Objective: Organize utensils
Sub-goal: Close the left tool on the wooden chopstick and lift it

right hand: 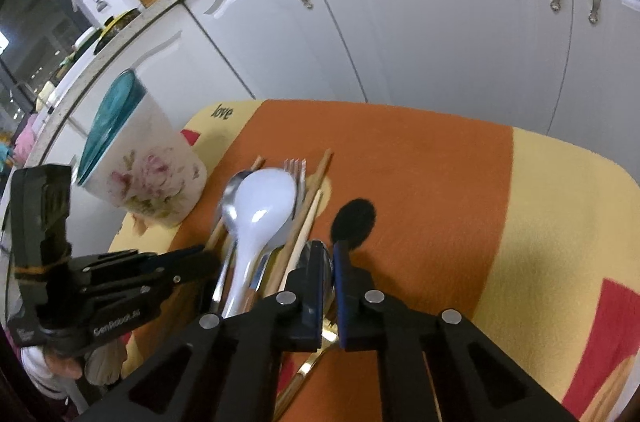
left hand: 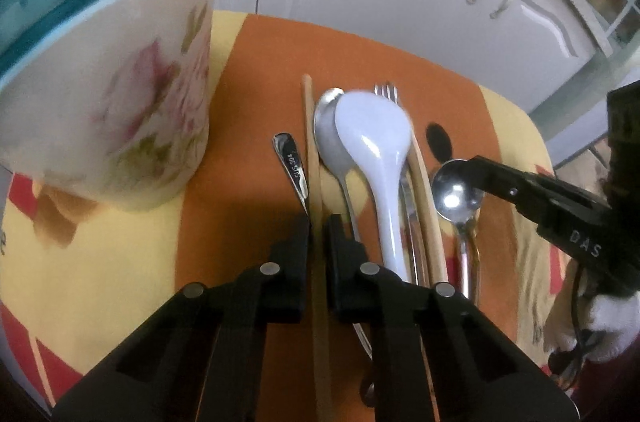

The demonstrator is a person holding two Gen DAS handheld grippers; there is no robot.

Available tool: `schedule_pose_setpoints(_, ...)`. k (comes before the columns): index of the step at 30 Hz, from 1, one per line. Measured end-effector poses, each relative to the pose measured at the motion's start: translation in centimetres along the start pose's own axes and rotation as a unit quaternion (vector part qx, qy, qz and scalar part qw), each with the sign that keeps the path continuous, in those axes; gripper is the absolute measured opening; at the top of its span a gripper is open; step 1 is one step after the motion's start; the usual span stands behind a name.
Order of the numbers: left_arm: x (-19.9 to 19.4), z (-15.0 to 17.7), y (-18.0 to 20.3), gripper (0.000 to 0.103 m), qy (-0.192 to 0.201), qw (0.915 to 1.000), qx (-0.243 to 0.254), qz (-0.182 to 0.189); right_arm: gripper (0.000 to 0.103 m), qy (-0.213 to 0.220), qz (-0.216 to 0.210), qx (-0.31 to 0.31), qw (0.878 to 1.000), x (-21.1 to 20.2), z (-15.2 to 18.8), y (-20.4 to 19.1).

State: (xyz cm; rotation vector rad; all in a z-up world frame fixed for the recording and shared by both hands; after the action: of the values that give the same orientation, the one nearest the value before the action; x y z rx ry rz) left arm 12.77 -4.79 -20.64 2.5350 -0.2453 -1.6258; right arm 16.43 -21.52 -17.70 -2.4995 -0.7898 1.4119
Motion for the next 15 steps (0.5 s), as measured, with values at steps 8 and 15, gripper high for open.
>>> schedule_pose_setpoints(8, -1.8, 2.8, -1.3, 0.008, -0.032, 0.9992, 0.013, 0.019, 0.004, -0.006, -0.038, 0.027, 0.999, -1.6, 2.1, -0.8)
schedule_pose_setpoints(15, -2.0, 2.8, -2.1, 0.008, -0.038, 0.999, 0.008, 0.022, 0.004, -0.018, -0.034, 0.01, 0.999, -1.8, 3.6, -2.2)
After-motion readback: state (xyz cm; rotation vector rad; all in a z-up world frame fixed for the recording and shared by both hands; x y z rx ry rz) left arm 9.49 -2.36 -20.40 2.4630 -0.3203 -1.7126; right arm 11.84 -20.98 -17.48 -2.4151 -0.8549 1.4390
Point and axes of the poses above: each gripper's, at about its wrist camera, not at the fingertips, and x roughly the way its jaws point, y to its right, z to its underside, the point moved 5 cm from there along x, roughly the way its jaws point, and after that the axes turned 1 degree about y, right-handed, at the moved point
